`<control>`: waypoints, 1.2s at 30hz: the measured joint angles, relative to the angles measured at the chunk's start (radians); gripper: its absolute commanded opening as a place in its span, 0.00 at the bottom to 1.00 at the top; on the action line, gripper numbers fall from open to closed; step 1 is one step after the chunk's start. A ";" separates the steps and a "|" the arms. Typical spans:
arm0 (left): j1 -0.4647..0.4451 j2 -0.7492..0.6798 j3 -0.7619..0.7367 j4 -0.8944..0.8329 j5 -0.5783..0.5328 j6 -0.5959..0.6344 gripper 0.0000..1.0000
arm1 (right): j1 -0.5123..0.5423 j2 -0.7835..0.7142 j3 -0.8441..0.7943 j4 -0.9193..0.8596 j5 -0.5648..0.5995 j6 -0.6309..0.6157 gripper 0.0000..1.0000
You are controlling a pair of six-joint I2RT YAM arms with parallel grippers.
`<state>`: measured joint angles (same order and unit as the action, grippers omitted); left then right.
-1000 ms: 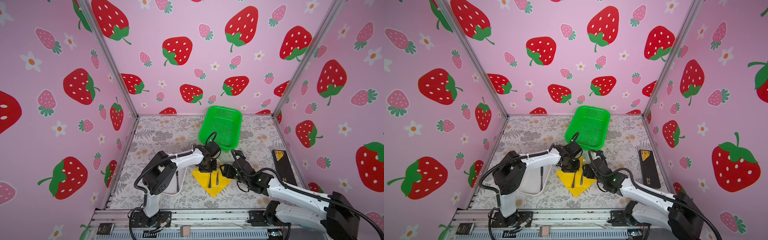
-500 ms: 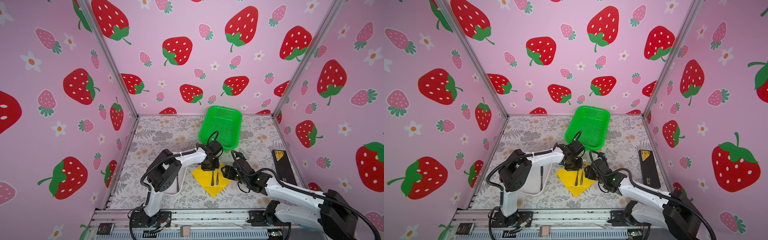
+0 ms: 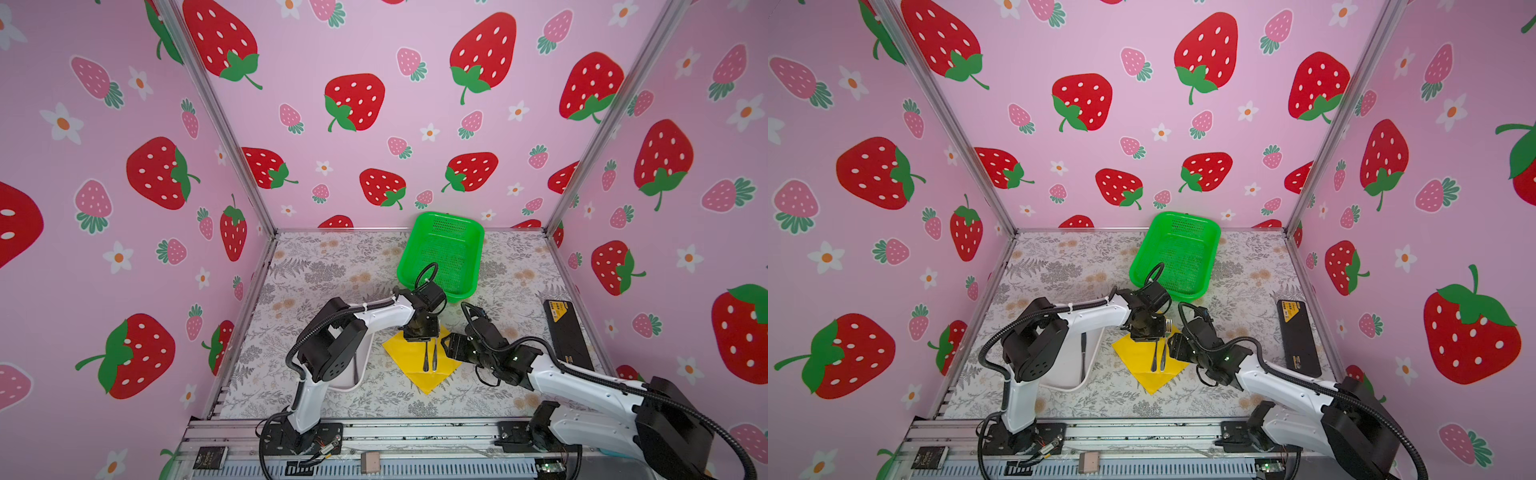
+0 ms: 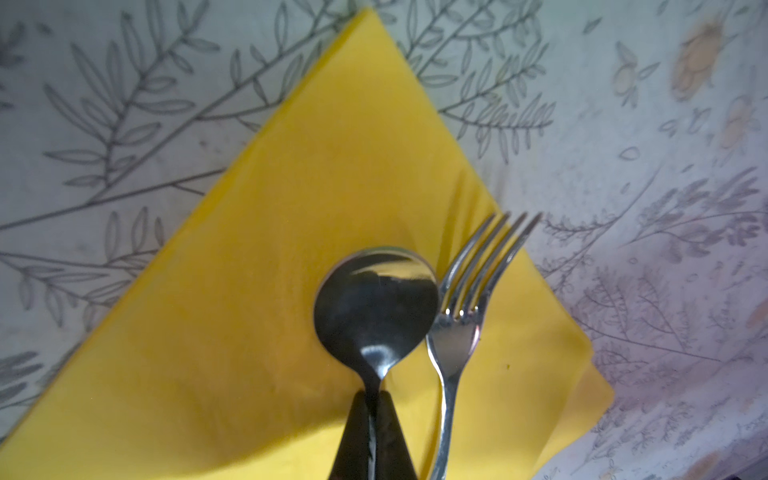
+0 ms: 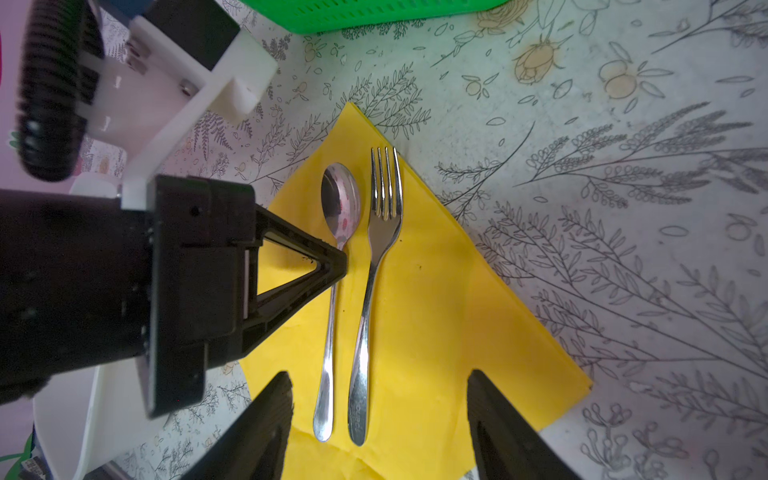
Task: Place the utensils on the paper napkin and roll it up
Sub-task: 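Lower the spoon beside the fork on the yellow napkin and open the left gripper, then move the left gripper back over the white tray above the knife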
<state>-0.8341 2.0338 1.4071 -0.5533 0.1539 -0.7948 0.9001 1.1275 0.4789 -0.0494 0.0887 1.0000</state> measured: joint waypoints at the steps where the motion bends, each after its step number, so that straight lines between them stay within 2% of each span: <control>1: 0.000 0.000 0.000 0.002 0.004 -0.001 0.04 | -0.001 0.001 0.000 0.000 -0.001 0.000 0.68; 4: 0.000 0.000 0.000 0.007 0.014 -0.006 0.10 | -0.002 0.008 0.000 0.002 -0.004 0.000 0.68; 16: 0.001 -0.005 -0.005 0.011 0.015 -0.016 0.18 | -0.002 0.018 0.000 0.004 -0.013 -0.003 0.69; 21: 0.001 -0.054 -0.029 0.015 0.014 -0.014 0.24 | -0.002 0.016 0.000 0.006 -0.029 -0.024 0.69; 26: 0.001 -0.176 -0.074 0.016 -0.029 -0.013 0.28 | -0.003 -0.018 0.000 0.021 -0.041 -0.045 0.68; 33: 0.011 -0.433 -0.181 -0.008 -0.213 0.016 0.40 | -0.006 -0.140 -0.009 0.173 -0.134 -0.143 0.67; 36: 0.032 -0.556 -0.261 -0.013 -0.278 0.032 0.44 | -0.003 -0.142 0.011 0.203 -0.171 -0.191 0.67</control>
<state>-0.8024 1.4776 1.1458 -0.5663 -0.1246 -0.7631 0.8974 0.9855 0.4896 0.1532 -0.0826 0.8089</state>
